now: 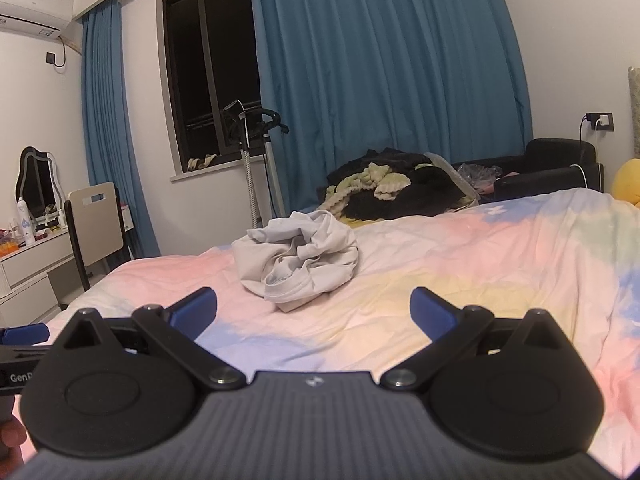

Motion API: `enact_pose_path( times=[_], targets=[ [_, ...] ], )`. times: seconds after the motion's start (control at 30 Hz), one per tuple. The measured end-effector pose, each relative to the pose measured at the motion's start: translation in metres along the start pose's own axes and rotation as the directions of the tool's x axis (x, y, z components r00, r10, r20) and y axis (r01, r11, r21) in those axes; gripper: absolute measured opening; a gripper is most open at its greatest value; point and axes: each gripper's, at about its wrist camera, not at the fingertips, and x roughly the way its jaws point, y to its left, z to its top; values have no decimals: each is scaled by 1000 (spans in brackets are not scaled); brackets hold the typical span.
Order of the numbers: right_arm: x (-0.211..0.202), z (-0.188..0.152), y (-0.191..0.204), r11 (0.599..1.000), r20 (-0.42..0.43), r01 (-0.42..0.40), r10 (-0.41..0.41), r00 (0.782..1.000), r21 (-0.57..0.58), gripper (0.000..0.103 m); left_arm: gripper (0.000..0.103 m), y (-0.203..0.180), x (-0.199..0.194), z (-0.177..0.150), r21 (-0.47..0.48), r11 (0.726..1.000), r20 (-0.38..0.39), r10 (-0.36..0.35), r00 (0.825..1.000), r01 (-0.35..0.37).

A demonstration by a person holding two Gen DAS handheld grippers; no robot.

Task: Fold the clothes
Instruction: 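Move both grippers toward the crumpled grey T-shirt on the bed, then grasp an edge of the grey T-shirt with the right gripper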

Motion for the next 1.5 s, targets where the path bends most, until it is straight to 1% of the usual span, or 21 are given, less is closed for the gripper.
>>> enact_pose_path(
  times=[0.63, 0.73, 0.87, 0.93, 0.97, 1.07, 1.17, 1.3, 1.4, 1.5],
  targets=[
    [-1, -2, 1, 1000, -13, 12, -12, 1000, 2, 103, 103, -3, -1, 0, -1, 1000, -6, 5, 1000, -5],
    [1, -3, -1, 1000, -15, 26, -25, 1000, 18, 103, 103, -2, 1, 1, 3, 1000, -17, 14, 1000, -14],
    [7, -1, -7, 998, -20, 20, -19, 1000, 52, 103, 103, 2, 1, 0, -2, 1000, -23, 12, 1000, -12],
    [12, 0, -7, 999, -10, 17, -17, 1000, 49, 103, 103, 5, 2, 1, 3, 1000, -23, 28, 999, -28],
    [16, 0, -8, 999, 1, 9, -9, 1000, 47, 103, 103, 7, 3, 2, 7, 999, -22, 38, 999, -38],
    [34, 0, -7, 999, -6, -14, 14, 1000, 35, 103, 103, 14, 5, 4, 14, 998, -8, 65, 998, -65],
    [55, -2, -5, 999, -25, -35, 36, 999, 19, 103, 103, 21, 5, 6, -3, 998, -6, 59, 998, -59],
    [80, -6, -3, 999, -34, -52, 52, 998, 16, 103, 103, 23, 7, 7, 11, 994, 0, 112, 994, -112],
    [101, -9, -4, 998, -52, -61, 62, 997, 30, 103, 103, 30, 13, 8, -4, 991, 11, 130, 991, -130],
    [120, -13, -9, 996, -83, -67, 72, 994, 63, 101, 103, 46, 33, 9, -52, 985, -34, 163, 986, -164]
  ],
)
